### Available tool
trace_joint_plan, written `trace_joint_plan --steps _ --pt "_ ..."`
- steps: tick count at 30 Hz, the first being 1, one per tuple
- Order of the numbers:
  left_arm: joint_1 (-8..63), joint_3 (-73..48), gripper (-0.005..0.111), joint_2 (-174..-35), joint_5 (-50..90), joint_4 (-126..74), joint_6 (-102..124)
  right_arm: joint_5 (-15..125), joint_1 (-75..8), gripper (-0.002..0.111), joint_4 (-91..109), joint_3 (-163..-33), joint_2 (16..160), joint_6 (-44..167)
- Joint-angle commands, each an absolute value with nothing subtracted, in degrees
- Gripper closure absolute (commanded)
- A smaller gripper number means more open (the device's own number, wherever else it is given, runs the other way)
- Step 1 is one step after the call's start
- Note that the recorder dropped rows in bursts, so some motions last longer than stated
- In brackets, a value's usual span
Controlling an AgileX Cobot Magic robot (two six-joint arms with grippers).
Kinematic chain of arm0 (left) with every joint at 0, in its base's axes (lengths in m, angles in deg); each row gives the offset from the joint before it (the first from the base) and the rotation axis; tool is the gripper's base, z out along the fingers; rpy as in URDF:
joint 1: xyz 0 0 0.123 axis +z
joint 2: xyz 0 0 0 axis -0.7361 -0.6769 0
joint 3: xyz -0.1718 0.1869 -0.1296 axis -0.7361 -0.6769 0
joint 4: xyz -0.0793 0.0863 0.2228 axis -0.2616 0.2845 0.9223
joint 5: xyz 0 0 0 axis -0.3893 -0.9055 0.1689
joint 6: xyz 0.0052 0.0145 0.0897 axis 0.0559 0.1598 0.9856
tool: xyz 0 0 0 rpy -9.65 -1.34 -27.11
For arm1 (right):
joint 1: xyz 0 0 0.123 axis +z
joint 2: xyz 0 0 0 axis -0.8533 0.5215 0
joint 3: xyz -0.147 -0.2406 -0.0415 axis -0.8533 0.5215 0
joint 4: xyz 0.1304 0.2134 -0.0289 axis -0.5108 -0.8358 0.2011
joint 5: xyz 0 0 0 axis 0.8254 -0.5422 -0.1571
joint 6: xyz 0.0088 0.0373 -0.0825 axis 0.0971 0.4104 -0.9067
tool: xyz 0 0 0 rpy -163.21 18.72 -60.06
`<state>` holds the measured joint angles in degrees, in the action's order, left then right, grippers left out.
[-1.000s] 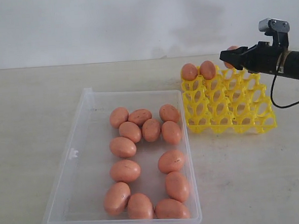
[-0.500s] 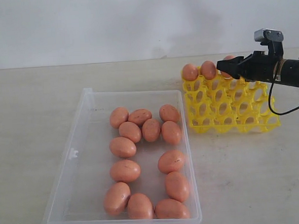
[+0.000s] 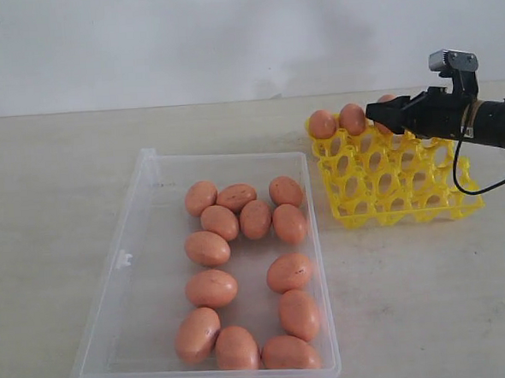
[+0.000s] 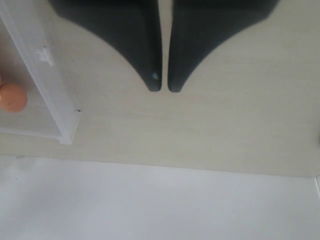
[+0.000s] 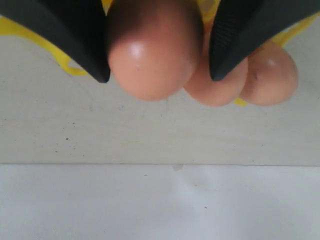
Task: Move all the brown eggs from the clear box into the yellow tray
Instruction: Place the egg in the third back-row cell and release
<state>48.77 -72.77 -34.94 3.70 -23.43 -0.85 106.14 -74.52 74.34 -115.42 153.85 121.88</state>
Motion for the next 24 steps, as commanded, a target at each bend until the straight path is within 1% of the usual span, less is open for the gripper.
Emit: trace_joint_plan --steps 1,11,16,24 --pt "48.97 -72.92 0.103 -34.82 4.07 -23.57 -0.72 105.63 -74.58 0.049 73.79 -115.65 153.95 120.63" --pt "48.97 -72.92 0.103 -34.82 4.07 -23.57 -0.72 109.91 -74.58 0.049 69.73 -115.75 153.95 120.74" --pt "48.97 -72.92 0.103 -34.82 4.07 -23.57 -0.72 110.14 -74.58 0.049 69.15 -117.8 153.95 120.74" --pt "48.97 -72.92 0.103 -34.82 4.07 -23.57 -0.72 114.18 -74.58 0.049 68.34 -118.89 153.14 121.26"
